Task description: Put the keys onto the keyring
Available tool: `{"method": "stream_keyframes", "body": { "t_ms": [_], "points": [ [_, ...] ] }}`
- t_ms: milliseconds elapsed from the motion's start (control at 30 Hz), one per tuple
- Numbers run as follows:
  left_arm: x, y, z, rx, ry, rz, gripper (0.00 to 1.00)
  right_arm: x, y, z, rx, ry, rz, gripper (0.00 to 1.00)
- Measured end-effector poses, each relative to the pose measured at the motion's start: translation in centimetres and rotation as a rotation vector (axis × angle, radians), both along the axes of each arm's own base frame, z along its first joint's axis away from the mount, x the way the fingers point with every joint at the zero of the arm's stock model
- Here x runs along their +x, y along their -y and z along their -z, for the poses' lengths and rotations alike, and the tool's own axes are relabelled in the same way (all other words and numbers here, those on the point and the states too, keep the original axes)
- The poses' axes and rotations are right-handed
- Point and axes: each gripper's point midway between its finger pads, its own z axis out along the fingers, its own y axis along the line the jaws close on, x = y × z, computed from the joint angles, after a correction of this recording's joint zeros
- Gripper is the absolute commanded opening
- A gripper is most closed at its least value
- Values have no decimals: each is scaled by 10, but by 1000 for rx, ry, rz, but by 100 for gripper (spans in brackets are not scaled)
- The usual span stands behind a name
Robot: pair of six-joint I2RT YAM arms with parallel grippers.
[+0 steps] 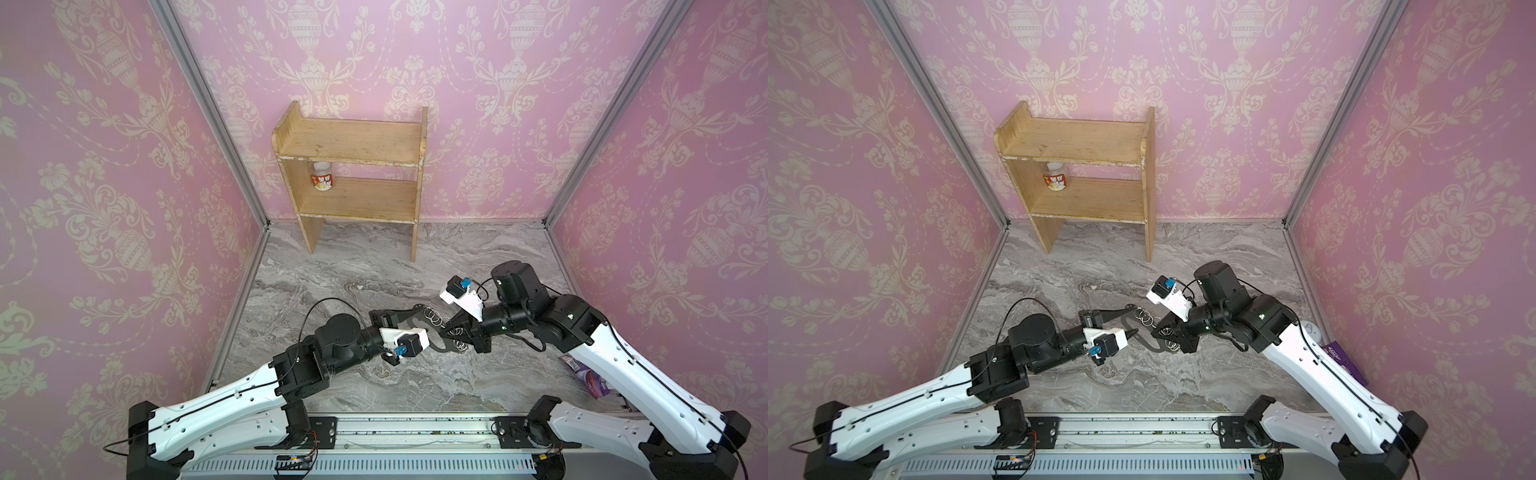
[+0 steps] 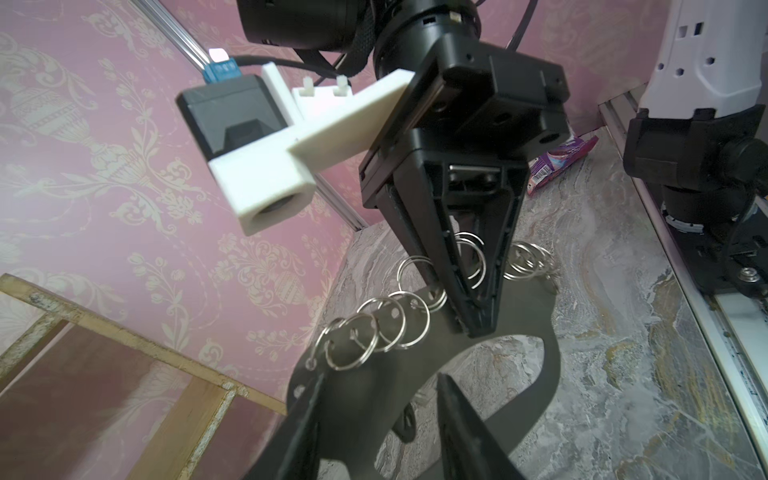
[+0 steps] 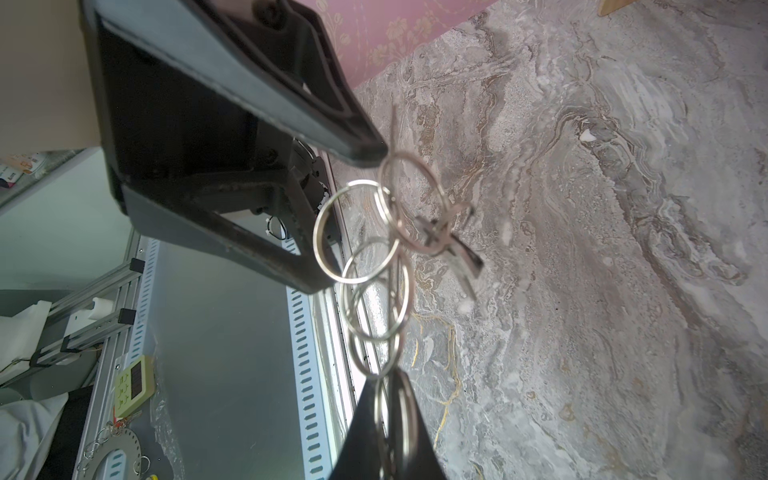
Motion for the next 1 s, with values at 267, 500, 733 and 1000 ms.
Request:
{"method": "stream_keyframes", "body": {
  "t_ms": [267,500,733,1000],
  "points": [
    [-2,2,-3,20,64,10,37,-1,1,1,-1,-15,-2,0],
    [-2,11,7,72,98,28,28,-2,0,-3,13,-16,-12,0],
    [-1,13,-4,49,152,23,29,-6,2,0,0,-36,-19,0],
    [-1,13,-8,53,189,13,24,-8,2,1,-8,-36,-30,0]
  ]
}}
